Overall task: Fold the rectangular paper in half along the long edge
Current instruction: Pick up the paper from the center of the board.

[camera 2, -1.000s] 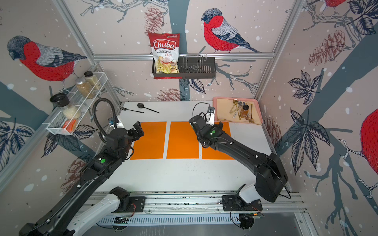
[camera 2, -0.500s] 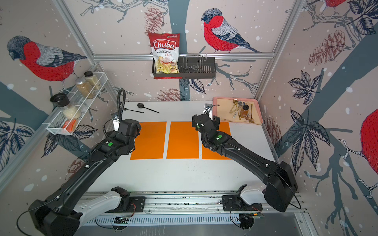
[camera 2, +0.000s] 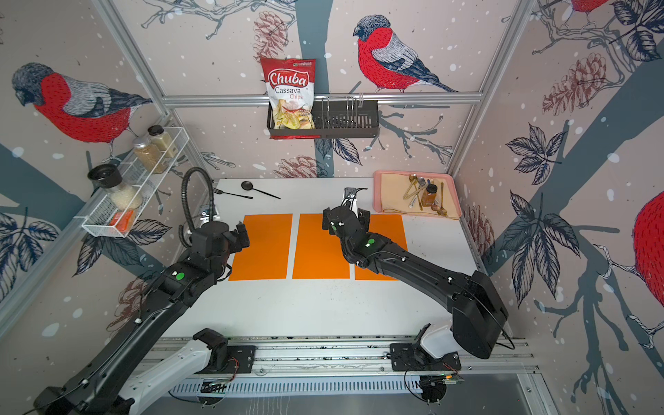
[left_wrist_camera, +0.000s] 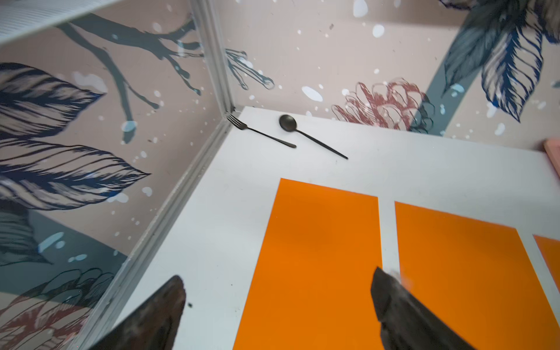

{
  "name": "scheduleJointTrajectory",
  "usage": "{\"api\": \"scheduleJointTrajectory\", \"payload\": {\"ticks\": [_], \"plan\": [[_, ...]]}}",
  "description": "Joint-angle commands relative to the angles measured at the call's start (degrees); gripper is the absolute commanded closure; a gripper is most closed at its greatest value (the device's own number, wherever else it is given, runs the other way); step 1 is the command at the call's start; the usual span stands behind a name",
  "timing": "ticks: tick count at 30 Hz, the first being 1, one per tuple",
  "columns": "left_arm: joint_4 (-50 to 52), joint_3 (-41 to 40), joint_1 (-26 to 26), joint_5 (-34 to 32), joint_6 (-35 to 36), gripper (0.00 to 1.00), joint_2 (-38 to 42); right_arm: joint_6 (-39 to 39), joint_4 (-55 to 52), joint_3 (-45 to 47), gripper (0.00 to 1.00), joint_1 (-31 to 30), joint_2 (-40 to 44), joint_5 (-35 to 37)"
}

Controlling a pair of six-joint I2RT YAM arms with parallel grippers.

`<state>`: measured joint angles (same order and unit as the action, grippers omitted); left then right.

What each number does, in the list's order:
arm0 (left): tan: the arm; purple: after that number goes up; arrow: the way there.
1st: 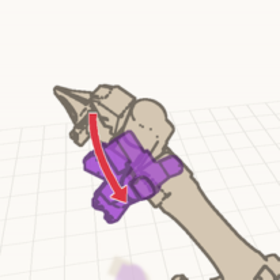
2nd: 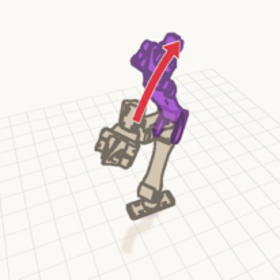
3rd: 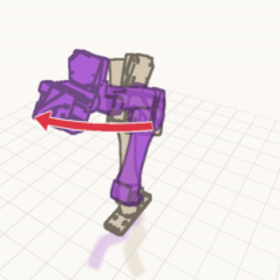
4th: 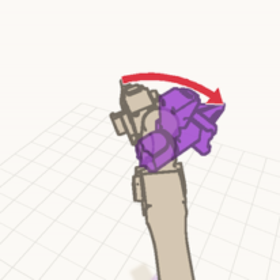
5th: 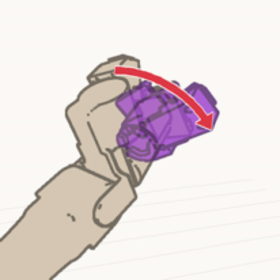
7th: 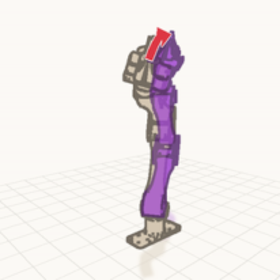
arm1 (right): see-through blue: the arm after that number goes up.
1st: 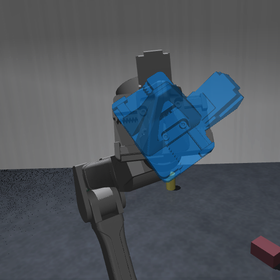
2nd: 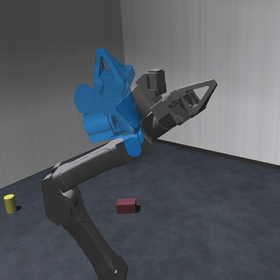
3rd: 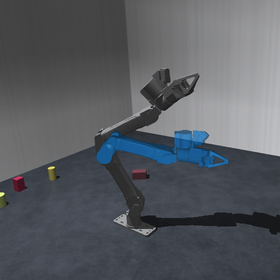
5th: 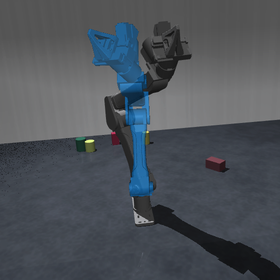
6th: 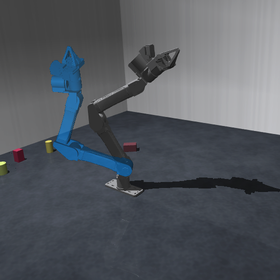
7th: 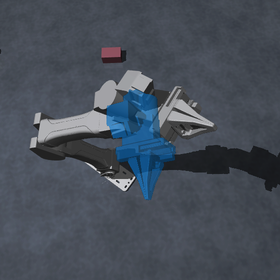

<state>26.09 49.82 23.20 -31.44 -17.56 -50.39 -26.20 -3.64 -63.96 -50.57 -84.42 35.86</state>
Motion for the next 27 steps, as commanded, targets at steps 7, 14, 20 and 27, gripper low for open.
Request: {"api": "scheduleJointTrajectory", "payload": {"ticks": [7, 14, 20, 27], "plan": [[-1.66, 1.18, -10.04, 19.39, 0.16, 0.12, -5.96, -13.4, -5.03, -14.3, 0.0, -3.56, -16.73, -7.58], [1.41, 3.56, -16.92, 24.35, -0.18, 0.43, -15.18, -9.53, -24.4, -43.46, 0.0, -6.5, -37.15, -10.35], [5.29, 7.01, -26.45, 40.12, -0.63, 0.93, -28.03, -7.29, -20.01, -35.54, 0.0, -2.73, -31.87, -19.72], [8.89, 7.66, -28.85, 37.83, 1.27, 1.0, -32.62, -6.75, -17.96, -31.23, 0.0, -1.45, -29.83, -28.53]]}}
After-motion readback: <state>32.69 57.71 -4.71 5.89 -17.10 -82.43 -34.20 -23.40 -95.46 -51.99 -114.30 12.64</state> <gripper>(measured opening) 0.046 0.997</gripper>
